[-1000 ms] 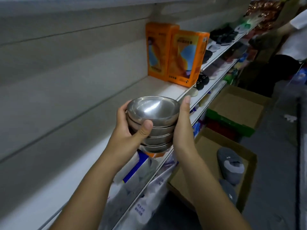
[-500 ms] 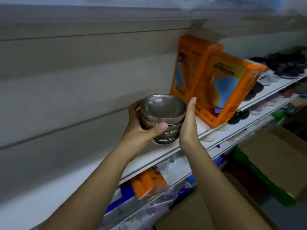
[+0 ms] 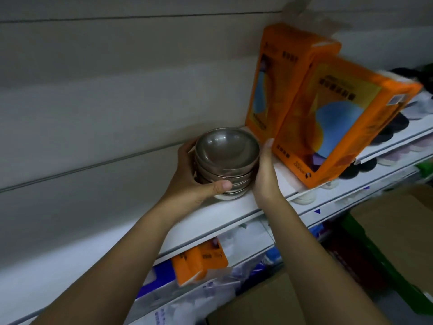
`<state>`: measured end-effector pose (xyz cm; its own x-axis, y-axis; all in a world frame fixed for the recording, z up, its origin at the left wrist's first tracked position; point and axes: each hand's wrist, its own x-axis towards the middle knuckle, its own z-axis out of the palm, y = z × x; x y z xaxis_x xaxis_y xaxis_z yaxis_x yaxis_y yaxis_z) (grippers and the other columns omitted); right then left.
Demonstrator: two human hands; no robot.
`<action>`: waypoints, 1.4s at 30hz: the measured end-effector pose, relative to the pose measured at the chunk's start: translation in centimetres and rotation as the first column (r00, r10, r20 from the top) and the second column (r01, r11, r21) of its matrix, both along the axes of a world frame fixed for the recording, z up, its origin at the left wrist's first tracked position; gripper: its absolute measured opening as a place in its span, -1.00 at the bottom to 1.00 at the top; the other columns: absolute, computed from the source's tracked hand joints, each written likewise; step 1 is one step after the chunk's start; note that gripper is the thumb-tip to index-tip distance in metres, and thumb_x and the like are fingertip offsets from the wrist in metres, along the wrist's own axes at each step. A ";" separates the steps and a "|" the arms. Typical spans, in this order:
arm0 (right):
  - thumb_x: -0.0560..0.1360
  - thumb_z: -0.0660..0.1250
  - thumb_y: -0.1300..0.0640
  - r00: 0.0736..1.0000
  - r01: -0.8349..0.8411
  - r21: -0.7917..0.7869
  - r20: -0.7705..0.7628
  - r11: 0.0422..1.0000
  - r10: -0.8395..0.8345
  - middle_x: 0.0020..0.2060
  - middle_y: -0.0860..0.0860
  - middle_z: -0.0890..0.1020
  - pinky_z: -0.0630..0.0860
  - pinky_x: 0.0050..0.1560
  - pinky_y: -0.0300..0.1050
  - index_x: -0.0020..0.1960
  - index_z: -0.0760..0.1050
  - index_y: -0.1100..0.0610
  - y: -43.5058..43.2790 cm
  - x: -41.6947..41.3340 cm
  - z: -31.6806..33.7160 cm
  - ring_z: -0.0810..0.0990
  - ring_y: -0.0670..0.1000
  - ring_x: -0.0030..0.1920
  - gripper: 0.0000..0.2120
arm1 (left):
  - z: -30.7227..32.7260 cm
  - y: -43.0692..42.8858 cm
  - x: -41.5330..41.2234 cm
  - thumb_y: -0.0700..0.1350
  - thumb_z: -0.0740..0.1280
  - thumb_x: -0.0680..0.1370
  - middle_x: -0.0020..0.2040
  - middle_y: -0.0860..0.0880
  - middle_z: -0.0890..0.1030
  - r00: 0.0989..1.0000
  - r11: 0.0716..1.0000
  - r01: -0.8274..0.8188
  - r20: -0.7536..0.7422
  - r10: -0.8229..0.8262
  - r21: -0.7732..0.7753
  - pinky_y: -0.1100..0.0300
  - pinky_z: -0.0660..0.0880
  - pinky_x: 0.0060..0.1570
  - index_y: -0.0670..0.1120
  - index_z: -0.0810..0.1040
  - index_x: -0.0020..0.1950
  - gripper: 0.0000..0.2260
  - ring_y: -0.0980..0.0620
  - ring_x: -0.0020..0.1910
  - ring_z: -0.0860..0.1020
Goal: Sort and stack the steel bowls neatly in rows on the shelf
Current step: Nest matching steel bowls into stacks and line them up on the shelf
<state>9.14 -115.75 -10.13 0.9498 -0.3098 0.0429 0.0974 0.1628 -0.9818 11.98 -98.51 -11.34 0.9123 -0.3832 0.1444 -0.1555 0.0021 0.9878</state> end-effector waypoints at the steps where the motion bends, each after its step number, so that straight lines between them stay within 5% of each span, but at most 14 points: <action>1: 0.40 0.06 -0.53 0.999 -0.034 -0.025 0.000 0.999 0.034 0.10 -0.28 0.67 0.42 0.43 0.00 0.09 0.62 -0.25 -0.4 -0.1 -0.2 0.58 -0.17 0.26 -0.45 | -0.1 0.3 0.1 0.00 0.70 0.21 0.45 0.15 0.46 1.000 1.000 0.011 0.001 -0.011 0.018 0.16 0.52 0.30 0.21 0.22 0.51 0.00 0.18 0.41 0.49; 4: 0.32 0.18 -0.61 0.984 -0.178 -0.169 -0.033 0.969 0.175 0.31 -0.26 0.55 0.38 0.46 0.02 0.25 0.49 -0.40 -2.2 -1.0 -1.1 0.47 -0.13 0.40 -0.41 | -0.2 1.2 0.2 -0.10 0.72 0.26 0.45 0.15 0.49 0.998 0.996 0.063 -0.023 -0.061 0.070 0.03 0.55 0.30 0.26 0.23 0.52 -0.01 0.14 0.40 0.51; 10: 0.29 0.54 -0.31 0.955 -0.295 -0.464 -0.105 0.835 0.279 0.37 -0.26 0.49 0.45 0.42 -0.07 0.49 0.25 -0.23 -4.5 -2.5 -1.9 0.48 -0.21 0.38 -0.14 | -0.4 2.2 0.9 -0.14 0.71 0.25 0.36 0.20 0.57 0.999 0.983 0.033 -0.002 -0.033 0.179 0.02 0.59 0.26 0.23 0.33 0.49 -0.07 0.17 0.29 0.59; 15: 0.32 0.58 -0.21 0.971 -0.235 -0.500 -0.085 0.834 0.222 0.32 -0.16 0.57 0.49 0.37 -0.04 0.49 0.32 -0.08 -5.5 -0.4 -1.8 0.53 -0.14 0.34 -0.17 | -0.4 0.8 3.0 -0.09 0.73 0.21 0.35 0.12 0.59 0.999 0.983 0.015 0.028 -0.020 0.181 0.05 0.60 0.23 0.14 0.37 0.49 -0.07 0.13 0.28 0.60; 18: 0.41 0.56 0.02 0.975 -0.215 -0.485 -0.063 0.848 0.211 0.23 -0.16 0.59 0.49 0.28 -0.25 0.48 0.34 0.02 -6.2 1.5 -1.7 0.57 -0.18 0.27 -0.29 | -0.3 -0.7 5.1 0.03 0.69 0.16 0.33 0.05 0.60 0.999 0.982 0.001 0.046 -0.010 0.191 0.07 0.61 0.18 0.04 0.34 0.51 -0.02 0.10 0.25 0.63; 21: 0.46 0.52 0.18 0.980 -0.189 -0.460 -0.037 0.867 0.194 0.28 -0.02 0.59 0.48 0.28 -0.26 0.52 0.31 0.14 -7.1 3.4 -1.9 0.56 -0.11 0.31 -0.30 | -0.4 -2.0 6.9 -0.04 0.73 0.17 0.33 -0.02 0.60 0.999 0.983 -0.010 0.051 0.000 0.184 0.24 0.61 0.07 0.00 0.30 0.53 0.02 0.13 0.19 0.64; 27: 0.49 0.50 0.16 0.979 -0.194 -0.489 -0.045 0.850 0.198 0.40 0.07 0.51 0.49 0.34 -0.16 0.59 0.21 0.11 -8.2 6.2 -1.8 0.51 -0.02 0.37 -0.24 | -1.3 -3.9 8.7 0.04 0.69 0.18 0.33 0.07 0.56 0.994 0.984 -0.083 0.078 0.071 0.157 0.37 0.56 0.02 0.07 0.30 0.52 -0.02 0.23 0.17 0.61; 32: 0.56 0.41 0.23 0.985 -0.166 -0.488 -0.043 0.857 0.167 0.34 -0.03 0.53 0.47 0.27 -0.28 0.57 0.23 0.15 -8.4 7.0 -2.1 0.53 -0.19 0.30 -0.35 | -2.2 -5.2 9.4 -0.22 0.65 0.34 0.26 0.10 0.55 0.988 0.979 -0.149 0.069 0.140 0.141 0.40 0.54 0.00 -0.08 0.33 0.53 -0.17 0.27 0.12 0.58; 37: 0.60 0.36 0.17 0.996 -0.091 -0.519 -0.053 0.850 0.075 0.42 0.08 0.50 0.44 0.35 -0.27 0.54 0.29 0.17 -8.4 7.3 -2.4 0.47 0.00 0.41 -0.45 | -2.3 -6.6 10.0 -0.21 0.63 0.39 0.13 0.26 0.49 0.976 0.964 -0.203 0.113 0.185 0.173 0.51 0.49 -0.06 -0.13 0.32 0.50 -0.23 0.37 0.03 0.52; 42: 0.61 0.36 0.14 0.997 -0.022 -0.570 -0.070 0.822 -0.022 0.44 0.12 0.49 0.38 0.46 -0.04 0.54 0.30 0.20 -8.0 7.7 -2.3 0.44 0.07 0.45 -0.46 | -1.6 -7.2 10.5 -0.19 0.61 0.42 0.20 0.10 0.52 0.979 0.955 -0.192 0.119 0.168 0.228 0.54 0.48 -0.07 -0.13 0.31 0.54 -0.22 0.27 0.08 0.55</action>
